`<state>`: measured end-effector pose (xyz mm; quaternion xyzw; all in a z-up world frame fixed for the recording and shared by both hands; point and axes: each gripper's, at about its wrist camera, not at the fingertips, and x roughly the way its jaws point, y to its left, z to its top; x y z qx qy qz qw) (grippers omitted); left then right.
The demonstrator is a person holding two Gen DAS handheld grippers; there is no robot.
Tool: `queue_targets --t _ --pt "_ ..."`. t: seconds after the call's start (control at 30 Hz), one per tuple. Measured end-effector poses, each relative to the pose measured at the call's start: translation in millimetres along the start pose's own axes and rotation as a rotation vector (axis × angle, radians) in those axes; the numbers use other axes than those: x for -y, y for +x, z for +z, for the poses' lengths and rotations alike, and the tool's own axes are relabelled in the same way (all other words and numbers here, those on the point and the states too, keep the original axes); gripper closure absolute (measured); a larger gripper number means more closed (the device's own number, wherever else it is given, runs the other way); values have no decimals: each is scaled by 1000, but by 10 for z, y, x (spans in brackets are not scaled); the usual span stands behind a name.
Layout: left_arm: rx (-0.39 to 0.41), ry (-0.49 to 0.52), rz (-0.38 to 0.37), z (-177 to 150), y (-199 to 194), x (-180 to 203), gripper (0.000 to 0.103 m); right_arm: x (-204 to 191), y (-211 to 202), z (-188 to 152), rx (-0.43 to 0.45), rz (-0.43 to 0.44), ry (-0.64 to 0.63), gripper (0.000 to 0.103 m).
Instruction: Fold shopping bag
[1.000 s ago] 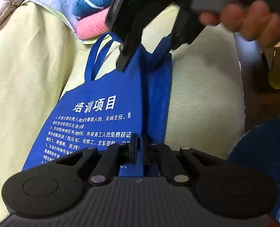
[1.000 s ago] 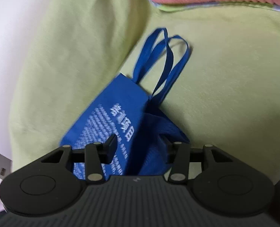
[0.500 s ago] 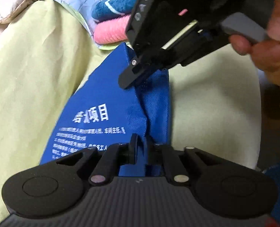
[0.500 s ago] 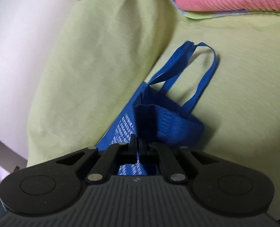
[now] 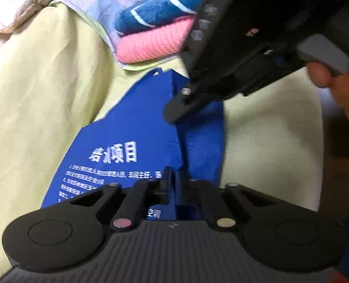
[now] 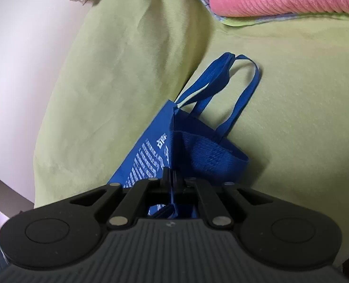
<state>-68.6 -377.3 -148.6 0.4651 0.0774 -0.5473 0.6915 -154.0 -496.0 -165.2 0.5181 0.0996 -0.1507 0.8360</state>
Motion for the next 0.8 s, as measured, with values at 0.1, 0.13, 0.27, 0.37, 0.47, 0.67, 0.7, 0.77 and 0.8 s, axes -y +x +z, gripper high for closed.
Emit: queue_targets --t 0.1,0.13,0.27,0.37,0.47,0.67,0.7,0.77,0.8 --pt "17 -14 14 -20 -49 -39 103 51 -81 -3 -27 -28 -7 94" --pt "21 -14 17 -21 -61 -48 103 85 -136 -30 -26 -41 -11 94" --pt "31 4 26 -15 -123 -27 103 260 -183 -117 -45 -100 7 94" --pt "33 36 22 -28 -163 29 103 313 -92 -135 -44 -113 9 94" --pt "29 81 14 -65 -190 104 103 355 47 -133 -51 -120 15 94" --pt "-8 148 -14 -126 -121 239 103 370 270 -82 -47 -135 14 103" --pt "-21 156 -18 -134 -75 258 103 396 295 -70 -44 -134 23 103" --pt "-49 173 -27 -150 24 297 103 453 315 -42 -43 -120 53 103" --pt "-54 179 -28 -158 58 315 103 471 304 -34 -46 -116 64 103"
